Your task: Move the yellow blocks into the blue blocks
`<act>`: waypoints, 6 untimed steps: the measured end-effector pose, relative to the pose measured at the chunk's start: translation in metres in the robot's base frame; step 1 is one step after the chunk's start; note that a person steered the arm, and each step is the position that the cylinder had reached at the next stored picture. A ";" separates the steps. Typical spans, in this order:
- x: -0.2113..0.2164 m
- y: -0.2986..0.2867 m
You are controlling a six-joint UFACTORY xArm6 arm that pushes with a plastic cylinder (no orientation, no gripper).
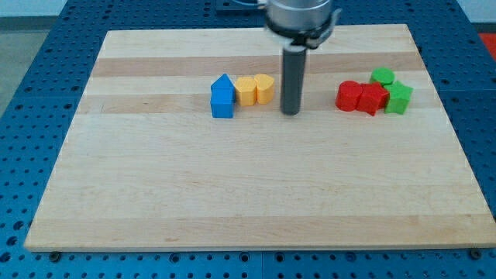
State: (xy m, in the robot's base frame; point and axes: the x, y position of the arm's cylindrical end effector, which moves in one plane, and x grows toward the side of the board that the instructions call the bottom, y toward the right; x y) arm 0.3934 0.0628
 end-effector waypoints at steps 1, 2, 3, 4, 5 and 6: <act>-0.022 0.007; -0.047 0.003; -0.056 0.002; -0.046 0.002; -0.032 -0.004; -0.030 -0.011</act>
State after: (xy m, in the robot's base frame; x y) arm 0.3629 0.0514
